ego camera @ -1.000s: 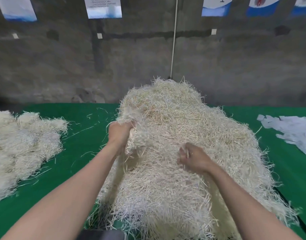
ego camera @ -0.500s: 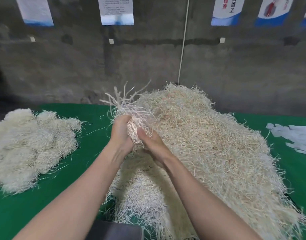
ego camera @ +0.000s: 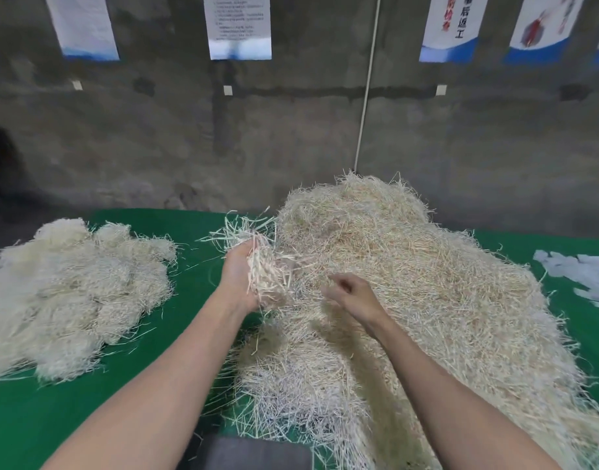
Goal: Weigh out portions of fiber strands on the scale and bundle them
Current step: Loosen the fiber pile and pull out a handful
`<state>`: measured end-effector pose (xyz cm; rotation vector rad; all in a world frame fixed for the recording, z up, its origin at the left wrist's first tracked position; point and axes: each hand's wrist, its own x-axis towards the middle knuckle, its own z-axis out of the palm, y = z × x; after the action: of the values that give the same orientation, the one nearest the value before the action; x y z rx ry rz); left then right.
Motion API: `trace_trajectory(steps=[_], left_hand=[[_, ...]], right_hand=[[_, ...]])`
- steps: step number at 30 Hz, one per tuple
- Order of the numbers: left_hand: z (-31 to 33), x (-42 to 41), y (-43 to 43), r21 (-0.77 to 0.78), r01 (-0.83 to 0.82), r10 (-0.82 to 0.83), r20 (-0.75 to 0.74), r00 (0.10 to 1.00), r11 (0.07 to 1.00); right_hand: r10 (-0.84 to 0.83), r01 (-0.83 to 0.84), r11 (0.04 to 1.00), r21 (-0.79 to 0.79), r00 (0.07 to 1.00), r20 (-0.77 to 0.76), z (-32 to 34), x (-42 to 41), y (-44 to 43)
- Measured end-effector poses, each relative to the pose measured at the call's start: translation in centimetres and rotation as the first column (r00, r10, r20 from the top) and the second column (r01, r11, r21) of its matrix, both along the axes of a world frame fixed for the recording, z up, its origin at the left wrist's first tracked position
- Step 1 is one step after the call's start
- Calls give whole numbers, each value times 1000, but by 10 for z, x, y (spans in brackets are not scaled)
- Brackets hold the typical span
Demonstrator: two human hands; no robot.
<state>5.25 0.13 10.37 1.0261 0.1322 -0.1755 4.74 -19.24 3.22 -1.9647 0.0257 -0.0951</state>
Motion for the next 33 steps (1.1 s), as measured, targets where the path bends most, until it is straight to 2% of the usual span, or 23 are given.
trace_trajectory(steps=[1,2,3,5,7,9,11,12,14,16,18,21,24,27,29,31,33], left_hand=[[-1,-2,-4,-23,33,-33,-24,999,999],[-1,-3,-9,-62,52,-56,-57,997,997],[-2,-5,-13,-116,42,-52,-86,995,992],[-4,-12,-19,-226,-28,-5,-146,989,974],[-10,-19,-18,-234,-97,40,-234,971,967],[-21,-27,-9,-254,-141,58,-307,950,957],[-34,-36,7,-294,-45,-24,-227,973,955],[-42,-39,17,-257,29,-79,-186,979,966],[-57,-43,37,-14,128,-128,-157,979,992],[-70,-48,54,243,169,-129,-174,976,955],[-79,-54,65,329,199,-145,-182,973,923],[-92,-68,85,230,194,-156,-172,973,954],[-114,-82,111,96,214,-195,-183,964,972],[-132,-86,126,-74,8,-27,-261,965,997],[-134,-84,129,-68,-109,87,-264,961,992],[-131,-81,129,-18,-68,63,-189,980,998],[-127,-79,124,-4,128,-128,-128,983,992]], right_hand=[[72,-78,960,270,997,32,17,-4,16],[143,-148,894,423,989,45,31,-8,32],[210,-201,855,477,977,36,39,-13,48],[292,-245,847,472,956,-28,42,-24,76],[255,-167,857,488,959,-121,34,-35,94],[194,-56,821,568,963,-185,26,-39,101],[155,-2,829,559,962,-226,22,-42,101],[123,8,870,492,965,-233,20,-43,98],[57,27,949,313,965,-256,17,-47,97],[45,36,966,257,952,-302,9,-52,101],[54,46,963,266,933,-356,-3,-59,110],[9,150,909,388,925,-380,-18,-67,119],[4,228,789,571,927,-375,-24,-77,112],[92,190,733,653,924,-372,-17,-92,123],[146,174,670,722,922,-358,-10,-100,135],[173,152,621,769,930,-324,-3,-104,144],[163,128,624,771,944,-288,4,-102,151]])
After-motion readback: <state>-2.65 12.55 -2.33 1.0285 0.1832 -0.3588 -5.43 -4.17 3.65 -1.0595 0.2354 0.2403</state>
